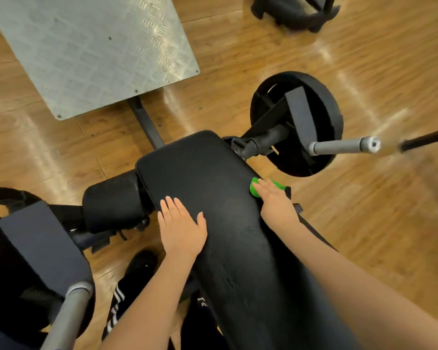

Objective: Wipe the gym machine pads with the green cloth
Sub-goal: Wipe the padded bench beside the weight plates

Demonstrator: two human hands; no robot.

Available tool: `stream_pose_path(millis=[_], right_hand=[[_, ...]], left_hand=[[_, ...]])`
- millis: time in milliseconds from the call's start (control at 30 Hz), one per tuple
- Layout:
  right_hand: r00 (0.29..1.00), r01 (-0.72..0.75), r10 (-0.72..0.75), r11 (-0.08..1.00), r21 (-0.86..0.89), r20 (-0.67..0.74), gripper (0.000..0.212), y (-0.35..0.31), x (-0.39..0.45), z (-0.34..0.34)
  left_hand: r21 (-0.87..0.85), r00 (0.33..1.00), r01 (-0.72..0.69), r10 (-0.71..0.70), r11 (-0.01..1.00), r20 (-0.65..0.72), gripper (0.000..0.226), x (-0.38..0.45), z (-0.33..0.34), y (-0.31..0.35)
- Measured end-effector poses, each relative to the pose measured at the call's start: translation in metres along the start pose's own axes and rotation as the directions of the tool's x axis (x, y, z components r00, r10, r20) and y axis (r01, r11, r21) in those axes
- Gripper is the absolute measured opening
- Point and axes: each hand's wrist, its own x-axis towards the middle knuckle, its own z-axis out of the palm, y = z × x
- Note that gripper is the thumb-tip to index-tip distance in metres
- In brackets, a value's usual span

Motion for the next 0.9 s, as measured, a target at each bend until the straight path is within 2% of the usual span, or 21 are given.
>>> stream_pose_path(millis=[133,333,633,800,900], right_hand=[[0.999,-0.037,0.037,0.999,-0.017,0.0,0.072,0.011,-0.043,-0.006],[0.991,-0.132,0.133,0.991,0.019,-0.03,0.066,0.031,-0.116,-0.015],[0.965,-0.239,0.244,0.969,0.062,-0.094,0.063,0.054,-0.214,-0.016],[0.927,-0.337,0.349,0.936,0.102,-0.134,0.062,0.06,-0.257,-0.018],[0.887,-0.416,0.431,0.901,0.121,-0.165,0.063,0.066,-0.284,-0.018]], left_hand=[[0.024,0.991,-0.129,0.128,0.991,0.047,0.076,-0.042,0.006,0.016],[0.075,0.971,-0.212,0.202,0.974,0.125,0.074,-0.093,0.006,0.028],[0.145,0.901,-0.417,0.387,0.897,0.197,0.073,-0.166,0.022,0.058],[0.208,0.832,-0.542,0.486,0.814,0.266,0.072,-0.188,0.02,0.055],[0.256,0.746,-0.66,0.577,0.706,0.332,0.071,-0.202,0.013,0.054]])
